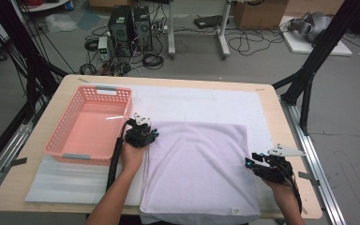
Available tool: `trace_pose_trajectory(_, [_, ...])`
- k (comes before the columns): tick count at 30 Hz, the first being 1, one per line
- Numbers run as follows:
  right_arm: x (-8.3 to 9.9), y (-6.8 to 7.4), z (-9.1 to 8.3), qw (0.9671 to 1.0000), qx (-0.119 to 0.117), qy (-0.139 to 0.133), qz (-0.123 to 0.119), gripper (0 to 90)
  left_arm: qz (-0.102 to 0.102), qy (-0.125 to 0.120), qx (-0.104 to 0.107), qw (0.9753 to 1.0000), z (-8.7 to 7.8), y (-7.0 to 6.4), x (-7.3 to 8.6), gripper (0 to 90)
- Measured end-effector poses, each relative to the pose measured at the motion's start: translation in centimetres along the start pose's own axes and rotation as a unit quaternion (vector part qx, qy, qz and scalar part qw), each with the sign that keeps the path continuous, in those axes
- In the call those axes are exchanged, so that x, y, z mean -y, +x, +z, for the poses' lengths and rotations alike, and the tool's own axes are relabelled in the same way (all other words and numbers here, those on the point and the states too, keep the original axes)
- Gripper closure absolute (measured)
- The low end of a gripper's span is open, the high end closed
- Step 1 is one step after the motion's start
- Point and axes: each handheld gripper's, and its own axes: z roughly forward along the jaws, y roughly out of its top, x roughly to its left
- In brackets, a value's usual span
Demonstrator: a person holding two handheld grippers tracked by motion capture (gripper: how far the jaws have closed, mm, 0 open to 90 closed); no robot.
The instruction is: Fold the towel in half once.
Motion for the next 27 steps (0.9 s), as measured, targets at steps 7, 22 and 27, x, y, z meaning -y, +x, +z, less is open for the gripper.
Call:
trace_pose_trajectory(7, [0.1,0.0,0.1,1.0000,0.000,0.003,0.004,57.7,-0.011,-0.018,-0.045,0.9988,-0.2,0.3,-0.4,87.2])
trace_pose_trajectory(22, [-4.0,-3.8,6.0,0.9965,0.062,0.025,0.050,41.3,-0.063,0.013,0.011,0.9979,1.9,1.0,-1.3,49.5])
trace_pose_trajectory(27, [-4.8,-4.5,8.5,0.9938,0.082,0.059,0.048,51.5,-0.046,0.015,0.003,0.9988,1.9,1.1,-1.3,62.7])
